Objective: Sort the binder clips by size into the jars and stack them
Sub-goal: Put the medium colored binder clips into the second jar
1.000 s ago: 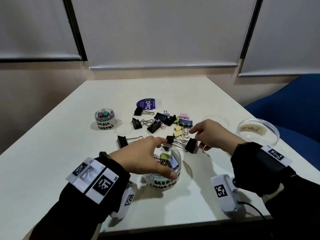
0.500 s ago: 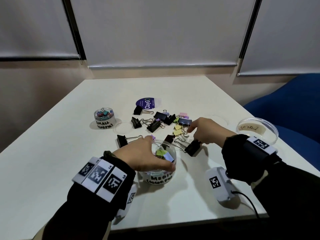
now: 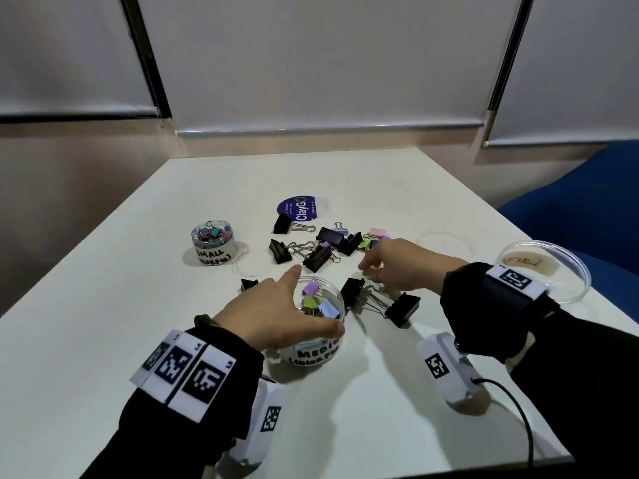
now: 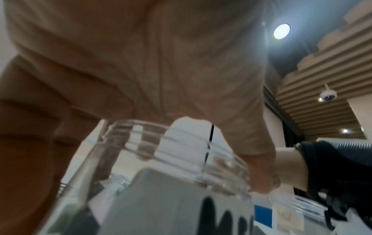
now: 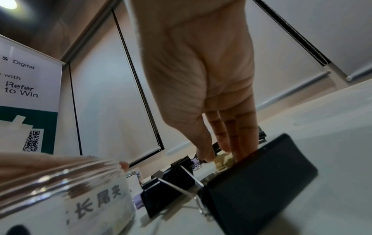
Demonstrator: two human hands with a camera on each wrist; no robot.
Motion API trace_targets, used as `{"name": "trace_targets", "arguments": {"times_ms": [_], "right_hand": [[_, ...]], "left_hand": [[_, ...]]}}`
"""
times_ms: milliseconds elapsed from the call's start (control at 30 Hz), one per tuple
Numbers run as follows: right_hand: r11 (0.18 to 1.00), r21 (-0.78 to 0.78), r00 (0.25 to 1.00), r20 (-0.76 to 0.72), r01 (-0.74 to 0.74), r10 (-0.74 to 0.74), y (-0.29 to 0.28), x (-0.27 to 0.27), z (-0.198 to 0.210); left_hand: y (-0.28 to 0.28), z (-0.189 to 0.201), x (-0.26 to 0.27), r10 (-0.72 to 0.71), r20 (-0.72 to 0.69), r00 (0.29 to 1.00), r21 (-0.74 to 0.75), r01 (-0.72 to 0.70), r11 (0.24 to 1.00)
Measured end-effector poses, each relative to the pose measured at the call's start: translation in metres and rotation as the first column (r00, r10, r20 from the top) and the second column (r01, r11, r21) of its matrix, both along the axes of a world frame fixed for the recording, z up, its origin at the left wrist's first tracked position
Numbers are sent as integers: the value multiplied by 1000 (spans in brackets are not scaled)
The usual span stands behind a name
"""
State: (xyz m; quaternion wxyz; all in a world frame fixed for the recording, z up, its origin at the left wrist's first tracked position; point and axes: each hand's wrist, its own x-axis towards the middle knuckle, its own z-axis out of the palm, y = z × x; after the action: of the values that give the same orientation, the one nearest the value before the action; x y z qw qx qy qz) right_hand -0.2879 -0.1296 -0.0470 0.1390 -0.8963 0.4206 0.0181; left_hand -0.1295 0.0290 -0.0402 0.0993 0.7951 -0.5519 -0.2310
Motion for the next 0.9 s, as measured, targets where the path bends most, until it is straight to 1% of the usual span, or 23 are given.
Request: {"name": "trace_targets", "arguments": {"times_ms": [67,100,233,367,533,633,733,800,900], "right_hand": [[1000,-19,1000,20,12,-12,-3,1,0],[1000,-16,1000,21,20,-20,-4,0,-1],[997,2,996,-30,81,-81,-6,-3,-4],[992,0,992,-12,127,-127,-6,-8,-5],[992,-9,992,45,122,-122,2,-18,-1],[993,-38,994,14,110,-109,7,-21,-4],[993,-19,993,-7,117,-117,9,-23,-6],[993,-29,993,25,118,-118,10,-24,-5],[984,-70,973,178,163,-149,12,-27,1]], "left_hand": [[1,0,3,-9,-60,998,4,9,1000],[2,-1,3,-14,-66,998,-1,14,1000],[1,-5,-3,-12,-20,1000,2,12,1000],[-1,-5,-12,-28,3,1000,-1,28,1000],[-2,-2,-16,-62,0,998,-2,62,998],[-2,-1,-19,-52,-30,998,-5,52,999],[-3,0,-22,-34,-46,998,-6,34,999],[-3,1,-22,-38,-37,999,-6,37,999],[-3,0,-17,-75,-78,994,14,76,997]]}}
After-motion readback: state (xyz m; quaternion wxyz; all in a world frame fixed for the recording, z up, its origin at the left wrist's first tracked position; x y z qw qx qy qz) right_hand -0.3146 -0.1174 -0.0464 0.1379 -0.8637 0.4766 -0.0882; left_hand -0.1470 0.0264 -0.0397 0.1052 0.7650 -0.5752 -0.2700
